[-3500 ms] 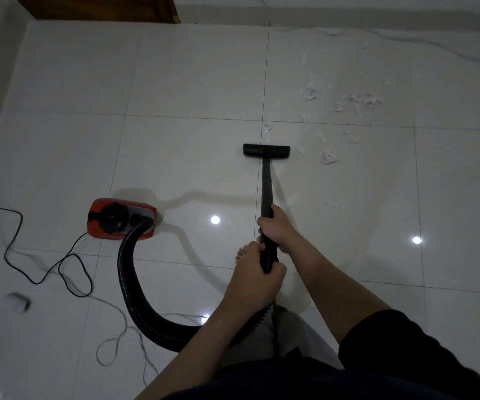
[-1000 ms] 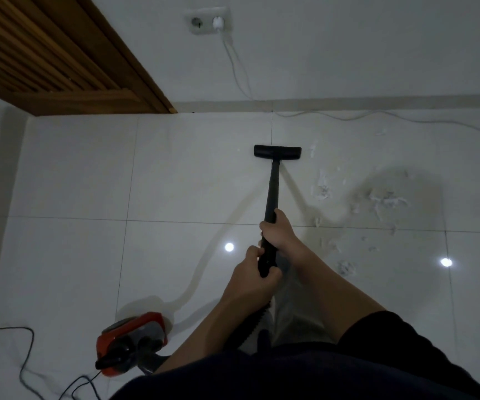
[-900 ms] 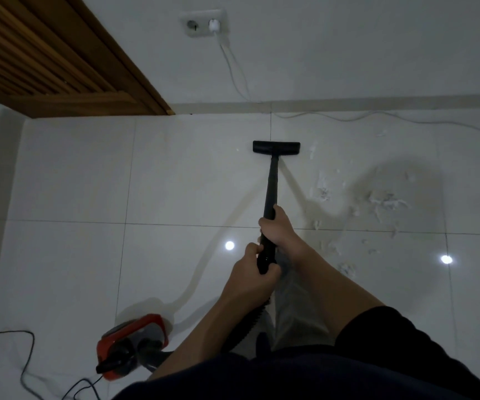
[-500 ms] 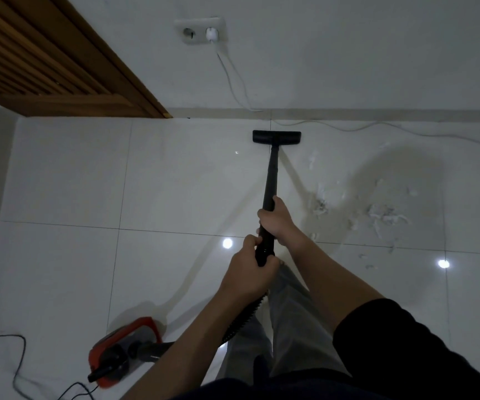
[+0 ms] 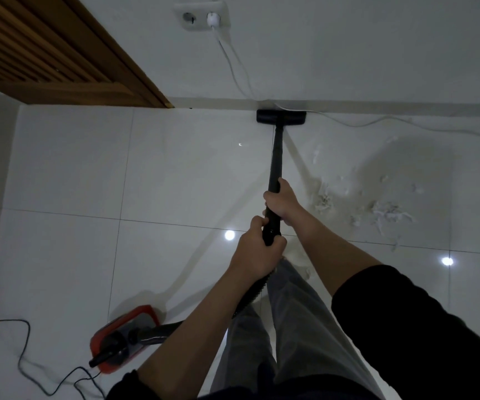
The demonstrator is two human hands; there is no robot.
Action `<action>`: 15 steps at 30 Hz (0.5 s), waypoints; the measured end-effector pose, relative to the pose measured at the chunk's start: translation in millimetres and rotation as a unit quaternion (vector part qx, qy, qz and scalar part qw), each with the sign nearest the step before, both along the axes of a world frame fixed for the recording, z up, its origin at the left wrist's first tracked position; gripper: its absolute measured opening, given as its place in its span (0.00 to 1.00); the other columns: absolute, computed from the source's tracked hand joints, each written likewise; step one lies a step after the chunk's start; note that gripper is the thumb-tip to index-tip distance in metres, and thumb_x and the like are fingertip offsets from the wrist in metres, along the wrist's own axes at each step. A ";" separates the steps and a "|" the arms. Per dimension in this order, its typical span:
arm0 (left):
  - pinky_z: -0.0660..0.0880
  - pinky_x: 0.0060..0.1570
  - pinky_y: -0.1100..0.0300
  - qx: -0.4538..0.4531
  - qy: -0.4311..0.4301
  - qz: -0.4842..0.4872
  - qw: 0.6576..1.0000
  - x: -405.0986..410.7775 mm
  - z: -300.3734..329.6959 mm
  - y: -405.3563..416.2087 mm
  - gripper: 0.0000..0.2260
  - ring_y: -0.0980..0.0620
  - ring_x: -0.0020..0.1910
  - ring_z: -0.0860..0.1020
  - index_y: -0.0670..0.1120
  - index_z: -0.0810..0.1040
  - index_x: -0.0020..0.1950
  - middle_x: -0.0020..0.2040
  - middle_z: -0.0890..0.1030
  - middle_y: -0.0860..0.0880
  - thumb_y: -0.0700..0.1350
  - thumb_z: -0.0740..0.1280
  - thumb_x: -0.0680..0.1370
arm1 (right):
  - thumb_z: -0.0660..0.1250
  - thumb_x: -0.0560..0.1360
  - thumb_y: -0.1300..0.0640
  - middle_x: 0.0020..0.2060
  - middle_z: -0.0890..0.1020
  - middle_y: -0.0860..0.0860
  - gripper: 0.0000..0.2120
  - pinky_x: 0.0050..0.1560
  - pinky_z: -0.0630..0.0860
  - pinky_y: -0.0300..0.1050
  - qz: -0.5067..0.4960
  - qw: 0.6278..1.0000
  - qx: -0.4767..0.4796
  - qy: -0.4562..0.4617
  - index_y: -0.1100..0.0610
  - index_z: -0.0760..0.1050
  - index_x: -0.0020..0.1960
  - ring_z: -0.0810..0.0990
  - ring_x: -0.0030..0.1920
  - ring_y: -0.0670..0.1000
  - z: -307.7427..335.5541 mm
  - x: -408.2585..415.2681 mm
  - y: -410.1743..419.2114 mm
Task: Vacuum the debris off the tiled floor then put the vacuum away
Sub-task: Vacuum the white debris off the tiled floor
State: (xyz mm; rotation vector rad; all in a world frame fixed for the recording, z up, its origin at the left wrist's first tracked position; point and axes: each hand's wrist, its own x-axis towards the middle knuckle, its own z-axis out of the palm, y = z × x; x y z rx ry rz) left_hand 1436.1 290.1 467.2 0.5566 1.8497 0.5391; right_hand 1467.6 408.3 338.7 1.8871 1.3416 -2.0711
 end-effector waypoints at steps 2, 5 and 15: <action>0.78 0.34 0.51 -0.002 0.001 -0.003 1.000 3.5 -4.0 -1.9 0.10 0.49 0.28 0.77 0.49 0.66 0.57 0.35 0.78 0.48 0.44 0.62 0.77 | 0.60 0.77 0.63 0.48 0.75 0.55 0.29 0.30 0.74 0.43 0.003 1.000 -0.002 -0.002 0.56 0.58 0.77 0.78 0.31 0.51 -1.8 3.2 -1.2; 0.78 0.33 0.50 0.003 0.005 -0.005 1.000 8.4 -7.6 -5.9 0.10 0.50 0.28 0.77 0.50 0.66 0.56 0.37 0.79 0.46 0.45 0.63 0.77 | 0.59 0.78 0.63 0.46 0.75 0.55 0.31 0.30 0.74 0.43 -0.002 1.000 -0.007 0.008 0.55 0.55 0.79 0.77 0.30 0.51 -2.9 7.4 -4.5; 0.78 0.31 0.54 0.030 -0.010 0.009 0.999 23.5 -2.8 -11.0 0.11 0.53 0.27 0.77 0.53 0.67 0.59 0.37 0.79 0.45 0.45 0.63 0.78 | 0.61 0.78 0.63 0.41 0.75 0.53 0.19 0.29 0.75 0.42 -0.008 1.000 0.010 0.014 0.47 0.58 0.61 0.77 0.28 0.50 9.8 23.8 -4.8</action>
